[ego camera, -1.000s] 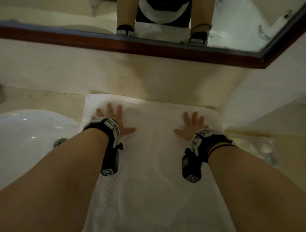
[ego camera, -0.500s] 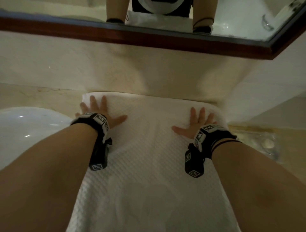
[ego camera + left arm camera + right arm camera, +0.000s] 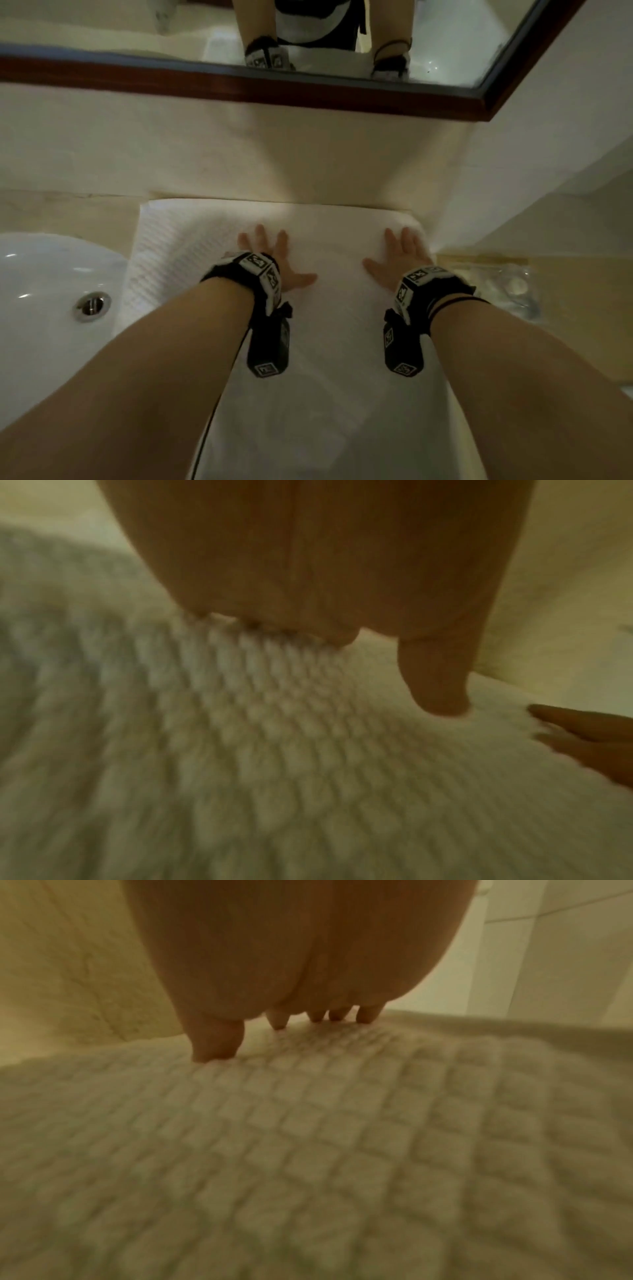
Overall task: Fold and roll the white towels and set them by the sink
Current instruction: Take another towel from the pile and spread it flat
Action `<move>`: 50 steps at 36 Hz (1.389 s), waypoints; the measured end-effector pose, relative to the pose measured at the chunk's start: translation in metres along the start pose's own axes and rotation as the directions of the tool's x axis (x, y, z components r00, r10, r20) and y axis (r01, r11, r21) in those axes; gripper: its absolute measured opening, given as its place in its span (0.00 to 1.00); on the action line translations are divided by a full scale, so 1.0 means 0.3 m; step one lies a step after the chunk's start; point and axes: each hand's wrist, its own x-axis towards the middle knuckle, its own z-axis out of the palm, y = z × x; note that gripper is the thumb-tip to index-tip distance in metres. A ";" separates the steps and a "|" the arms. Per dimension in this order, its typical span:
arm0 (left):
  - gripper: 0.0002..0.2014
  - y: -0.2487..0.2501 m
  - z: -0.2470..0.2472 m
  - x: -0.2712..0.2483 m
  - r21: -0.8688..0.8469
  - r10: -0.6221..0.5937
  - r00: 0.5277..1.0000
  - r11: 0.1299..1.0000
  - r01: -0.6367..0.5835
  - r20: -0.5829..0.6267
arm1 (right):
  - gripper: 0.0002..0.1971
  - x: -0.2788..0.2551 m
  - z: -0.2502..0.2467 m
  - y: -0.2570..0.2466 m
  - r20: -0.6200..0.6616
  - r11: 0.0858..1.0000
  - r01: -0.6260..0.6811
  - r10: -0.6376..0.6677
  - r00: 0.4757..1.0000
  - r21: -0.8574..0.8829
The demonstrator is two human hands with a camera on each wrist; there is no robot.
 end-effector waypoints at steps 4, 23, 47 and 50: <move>0.62 -0.020 0.068 -0.003 0.079 0.015 0.999 0.997 -0.012 -0.045 | 0.45 -0.012 0.019 0.037 0.069 1.000 -0.012 0.012 0.998 0.007; 0.68 -0.001 0.056 0.006 0.115 -0.028 0.998 0.993 0.034 -0.055 | 0.56 0.025 -0.029 0.037 0.071 0.993 -0.029 0.037 0.997 -0.118; 0.43 0.096 0.464 -0.285 0.285 0.283 0.953 0.927 -0.243 -0.110 | 0.42 -0.333 0.285 0.028 0.050 0.969 0.217 -0.213 0.976 -0.116; 0.45 0.090 0.460 -0.285 0.307 0.278 0.953 0.923 -0.230 -0.121 | 0.41 -0.415 0.322 0.072 0.097 0.962 0.246 -0.235 0.967 -0.120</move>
